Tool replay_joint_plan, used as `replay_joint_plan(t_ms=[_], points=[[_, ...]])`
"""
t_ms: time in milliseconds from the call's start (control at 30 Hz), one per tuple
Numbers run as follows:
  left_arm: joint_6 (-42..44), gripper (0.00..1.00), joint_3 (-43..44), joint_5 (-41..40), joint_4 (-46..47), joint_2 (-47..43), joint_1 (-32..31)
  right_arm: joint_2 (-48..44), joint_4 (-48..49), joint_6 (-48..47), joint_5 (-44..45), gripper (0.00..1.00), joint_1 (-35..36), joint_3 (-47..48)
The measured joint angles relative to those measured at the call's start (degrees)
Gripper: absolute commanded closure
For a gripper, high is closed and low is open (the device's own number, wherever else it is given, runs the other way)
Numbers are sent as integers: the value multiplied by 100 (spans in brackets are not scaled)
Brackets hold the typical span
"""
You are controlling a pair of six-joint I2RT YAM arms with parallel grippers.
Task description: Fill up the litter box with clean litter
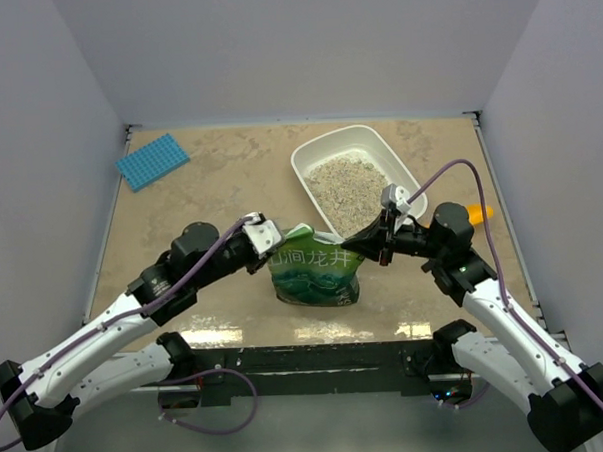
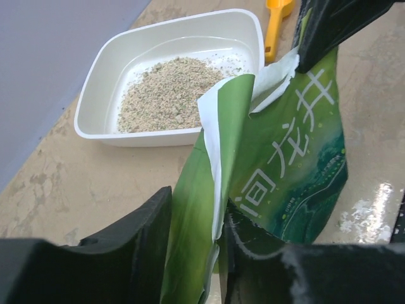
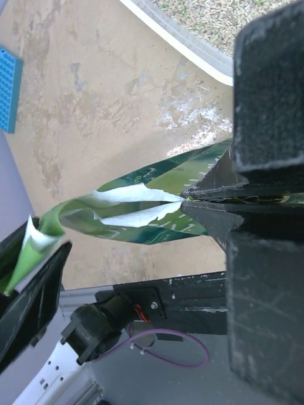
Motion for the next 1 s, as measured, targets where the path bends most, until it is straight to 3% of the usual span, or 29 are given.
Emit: replay_joint_plan(t_ms=[267,567,833,1000], points=[[-896,40,-254,111,-101,-1025,7,-92,-284,83,275,100,-2,-2],[-1624,28,-1054,-356,7,-1878,13,-256,-356,155,332,100,2,-79],[-2109,27,-1585,-1088,258,-1891,35,-533,-514,234,339,100,4,-179],[-2262,28,-1670,-1104,647,-1482,291,-640,-514,319,339,100,9,-251]])
